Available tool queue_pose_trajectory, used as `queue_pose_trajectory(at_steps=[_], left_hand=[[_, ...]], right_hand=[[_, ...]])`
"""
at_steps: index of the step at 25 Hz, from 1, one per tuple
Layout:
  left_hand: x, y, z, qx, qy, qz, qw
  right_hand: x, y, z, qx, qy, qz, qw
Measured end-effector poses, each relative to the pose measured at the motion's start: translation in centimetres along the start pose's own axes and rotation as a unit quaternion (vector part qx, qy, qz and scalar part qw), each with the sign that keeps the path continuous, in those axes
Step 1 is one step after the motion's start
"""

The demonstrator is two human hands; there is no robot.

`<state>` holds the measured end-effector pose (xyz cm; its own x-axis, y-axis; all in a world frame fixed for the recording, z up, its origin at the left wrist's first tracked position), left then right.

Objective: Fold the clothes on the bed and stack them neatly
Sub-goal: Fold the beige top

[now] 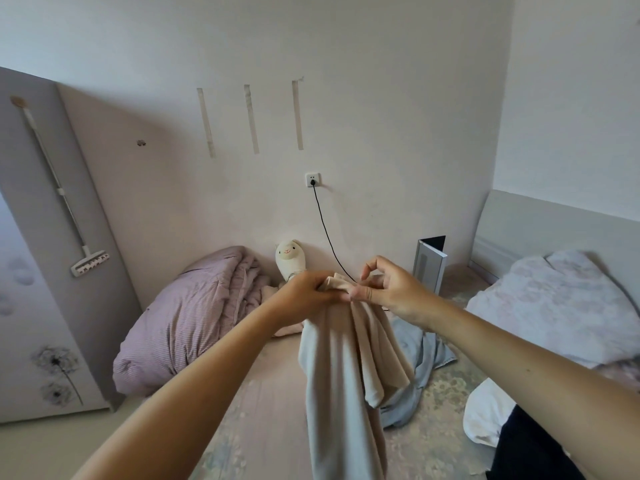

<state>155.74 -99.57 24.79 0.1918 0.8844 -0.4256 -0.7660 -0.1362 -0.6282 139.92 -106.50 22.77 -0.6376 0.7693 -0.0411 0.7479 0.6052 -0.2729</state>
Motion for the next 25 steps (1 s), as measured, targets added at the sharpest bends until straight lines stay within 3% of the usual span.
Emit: queue_pose_trajectory(at_steps=[4,9,13,21,25], left_hand=[[-0.5,-1.1,1.1,-0.004,0.026,0.026,0.999],[-1.2,-2.0,1.9,-0.012,0.043,0.051,0.998],[-1.5,-2.9,1.8,-0.010,0.048,0.063,0.997],[-1.4,-3.0,1.3,-0.036,0.039,-0.005,0.999],[-0.6,-2.2,-0.3,0.086,-0.041,0.011,0.995]], right_hand=[[1.2,0.0,2.9,0.051,0.019,0.025,0.998],[3.6,1.1,7.3,0.075,-0.110,0.188,0.973],[4.8,3.2,10.5,0.084,-0.122,0.263,0.953],[4.0,5.8,9.7,0.037,-0.067,0.310,0.948],[3.3,7.0,9.7,-0.009,-0.027,0.299,0.954]])
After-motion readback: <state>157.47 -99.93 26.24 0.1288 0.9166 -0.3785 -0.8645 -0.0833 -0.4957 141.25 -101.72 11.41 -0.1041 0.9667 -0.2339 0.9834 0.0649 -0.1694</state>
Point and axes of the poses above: each hand's wrist, its own x-axis away from the middle knuckle, its own y-axis out of the palm, z = x × y, the point moved 4 cm from there along -x, towards the middle knuckle, and after that the axes turned 15 degrees about y, right-handed, at the moved point
